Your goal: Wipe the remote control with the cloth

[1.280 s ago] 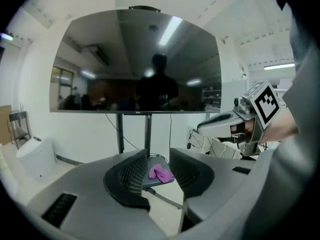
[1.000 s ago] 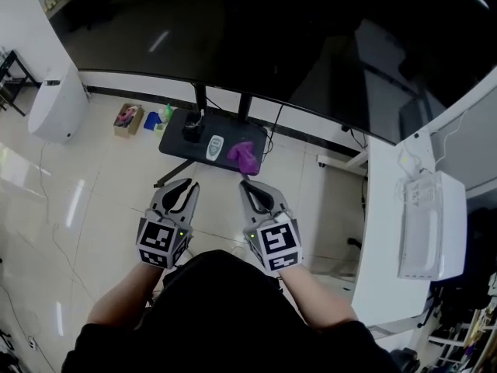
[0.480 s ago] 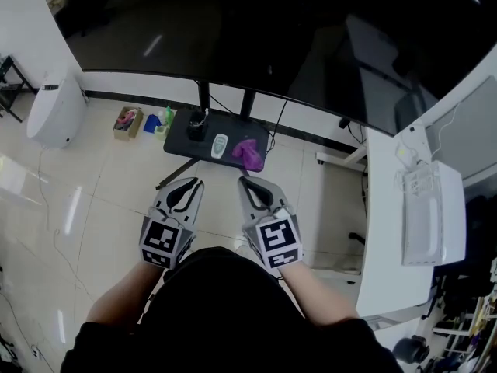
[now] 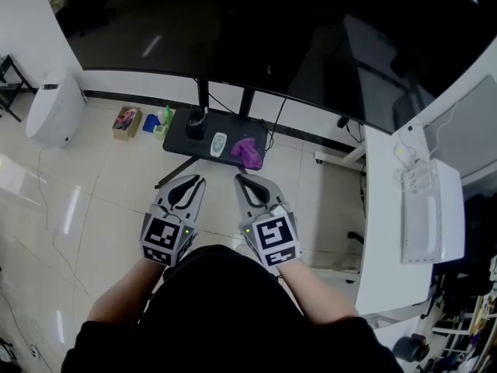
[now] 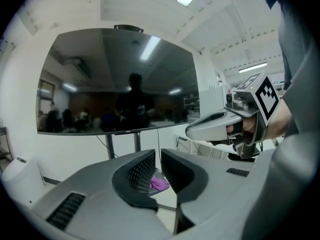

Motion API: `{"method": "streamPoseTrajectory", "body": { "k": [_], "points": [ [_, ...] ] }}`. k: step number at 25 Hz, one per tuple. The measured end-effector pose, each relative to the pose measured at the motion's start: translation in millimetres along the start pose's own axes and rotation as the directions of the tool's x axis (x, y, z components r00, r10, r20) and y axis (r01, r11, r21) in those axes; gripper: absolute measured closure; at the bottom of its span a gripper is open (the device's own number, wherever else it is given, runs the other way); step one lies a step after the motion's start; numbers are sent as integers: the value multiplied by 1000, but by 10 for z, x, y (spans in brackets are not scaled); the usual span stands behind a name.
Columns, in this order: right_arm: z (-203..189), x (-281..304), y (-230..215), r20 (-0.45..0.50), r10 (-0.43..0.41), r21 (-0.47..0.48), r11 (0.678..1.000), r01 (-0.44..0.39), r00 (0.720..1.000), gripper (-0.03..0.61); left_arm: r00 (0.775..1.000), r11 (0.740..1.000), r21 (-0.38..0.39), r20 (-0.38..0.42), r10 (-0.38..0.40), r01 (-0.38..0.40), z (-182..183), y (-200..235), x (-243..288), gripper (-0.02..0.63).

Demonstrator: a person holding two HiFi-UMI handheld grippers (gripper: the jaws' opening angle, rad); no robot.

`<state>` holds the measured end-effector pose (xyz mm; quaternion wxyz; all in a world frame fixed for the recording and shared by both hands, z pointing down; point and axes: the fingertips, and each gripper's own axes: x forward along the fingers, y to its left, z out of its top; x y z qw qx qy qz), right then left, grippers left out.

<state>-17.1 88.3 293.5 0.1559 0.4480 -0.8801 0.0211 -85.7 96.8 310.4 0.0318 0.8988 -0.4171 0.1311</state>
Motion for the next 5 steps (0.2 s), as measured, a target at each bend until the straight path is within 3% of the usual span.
{"method": "streamPoseTrajectory", "body": {
  "k": [5],
  "points": [
    [10,7,-34,3,2,-2,1000,-2,1000,563,1000,1000,-3,-1,1,-1,3,-13,41,590]
  ]
}}
